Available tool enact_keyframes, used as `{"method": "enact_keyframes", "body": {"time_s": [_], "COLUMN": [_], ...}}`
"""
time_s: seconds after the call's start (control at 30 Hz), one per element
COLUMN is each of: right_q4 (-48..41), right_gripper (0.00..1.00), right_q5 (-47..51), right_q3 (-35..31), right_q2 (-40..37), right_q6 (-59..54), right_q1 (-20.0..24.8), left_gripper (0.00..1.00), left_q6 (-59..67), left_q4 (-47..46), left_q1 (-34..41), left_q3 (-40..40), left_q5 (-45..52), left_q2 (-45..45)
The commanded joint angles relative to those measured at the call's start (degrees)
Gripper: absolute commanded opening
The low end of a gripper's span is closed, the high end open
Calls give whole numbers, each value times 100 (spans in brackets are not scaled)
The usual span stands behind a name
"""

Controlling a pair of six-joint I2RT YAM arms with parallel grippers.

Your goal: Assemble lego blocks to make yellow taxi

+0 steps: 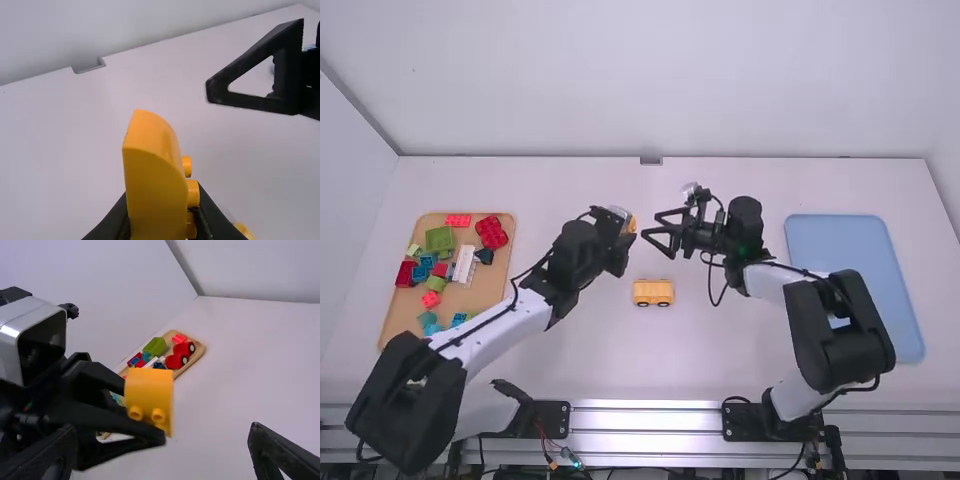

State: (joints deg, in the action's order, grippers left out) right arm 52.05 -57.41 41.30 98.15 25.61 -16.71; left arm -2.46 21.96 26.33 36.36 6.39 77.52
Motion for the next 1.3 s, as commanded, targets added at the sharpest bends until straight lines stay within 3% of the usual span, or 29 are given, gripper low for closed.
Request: {"method": "enact_keyframes", "body": {"time_s": [0.0, 0.4, 1.07, 1.13, 1.27], "right_q4": [-33, -367, -345, -343, -323], "right_gripper": [88, 76, 31, 25, 17], "right_q5": [354, 1086, 1075, 1075, 1075], "right_q3": [138, 142, 144, 144, 144], "right_q2": [63, 66, 66, 68, 66], "right_q6": [122, 101, 153, 157, 160], "right_q1": [-166, -448, -509, -516, -514], "left_gripper": [2, 2, 2, 5, 21], "left_q6": [76, 15, -92, -92, -114], "left_q4": [166, 645, 745, 745, 748], "left_q1": [118, 160, 208, 240, 208], "left_q3": [-55, -52, -63, -63, -63], "left_q5": [26, 549, 623, 625, 625], "left_q2": [240, 468, 468, 468, 468]}}
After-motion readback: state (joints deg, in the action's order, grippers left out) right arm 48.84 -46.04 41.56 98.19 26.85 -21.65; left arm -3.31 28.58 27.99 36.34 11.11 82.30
